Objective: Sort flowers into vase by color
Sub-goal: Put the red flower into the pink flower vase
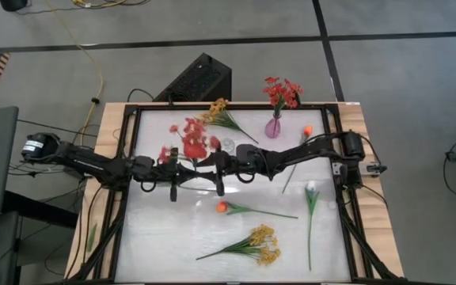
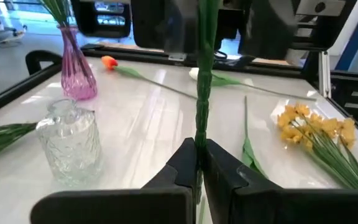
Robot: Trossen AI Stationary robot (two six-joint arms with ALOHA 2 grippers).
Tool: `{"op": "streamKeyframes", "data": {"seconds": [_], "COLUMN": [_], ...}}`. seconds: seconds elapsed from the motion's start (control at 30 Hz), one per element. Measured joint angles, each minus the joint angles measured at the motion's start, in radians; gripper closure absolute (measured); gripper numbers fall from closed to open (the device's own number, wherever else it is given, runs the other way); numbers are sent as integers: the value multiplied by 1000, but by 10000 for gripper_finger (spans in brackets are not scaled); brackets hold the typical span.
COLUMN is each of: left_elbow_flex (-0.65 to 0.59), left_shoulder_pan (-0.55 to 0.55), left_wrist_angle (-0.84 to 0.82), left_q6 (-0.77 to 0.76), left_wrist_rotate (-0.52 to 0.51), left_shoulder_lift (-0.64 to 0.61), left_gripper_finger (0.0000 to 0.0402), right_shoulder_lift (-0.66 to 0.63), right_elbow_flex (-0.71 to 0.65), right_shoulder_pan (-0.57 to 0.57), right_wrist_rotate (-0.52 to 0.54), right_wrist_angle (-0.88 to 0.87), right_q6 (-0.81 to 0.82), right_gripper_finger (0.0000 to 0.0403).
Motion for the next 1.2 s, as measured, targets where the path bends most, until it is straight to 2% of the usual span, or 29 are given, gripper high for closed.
{"op": "streamKeyframes", "data": {"seconds": [0.3,0.47,0.6,0.7,0.77,0.87,0.97,1.07,1.2], "left_elbow_flex": [0,0,0,0,0,0,0,0,0], "left_shoulder_pan": [0,0,-12,-21,-24,-24,-24,-24,-24], "left_wrist_angle": [-7,-19,-34,-40,-61,-89,-118,-128,-133], "left_q6": [1,1,25,40,43,43,43,43,45], "left_wrist_rotate": [1,3,9,8,-3,-42,-89,-120,-127], "left_shoulder_lift": [0,0,0,-1,-1,-1,-1,-1,-1], "left_gripper_finger": [401,398,371,338,315,286,267,260,259], "right_shoulder_lift": [6,6,6,-15,-70,-194,-348,-541,-789], "right_elbow_flex": [0,0,0,0,-1,-6,-95,-251,-485], "right_shoulder_pan": [9,15,24,37,48,75,110,142,164], "right_wrist_rotate": [41,89,89,100,133,269,466,655,891], "right_wrist_angle": [13,10,0,-84,-211,-444,-575,-605,-538], "right_q6": [-28,-28,-14,31,30,10,9,30,15], "right_gripper_finger": [285,329,379,379,379,379,379,379,379]}}
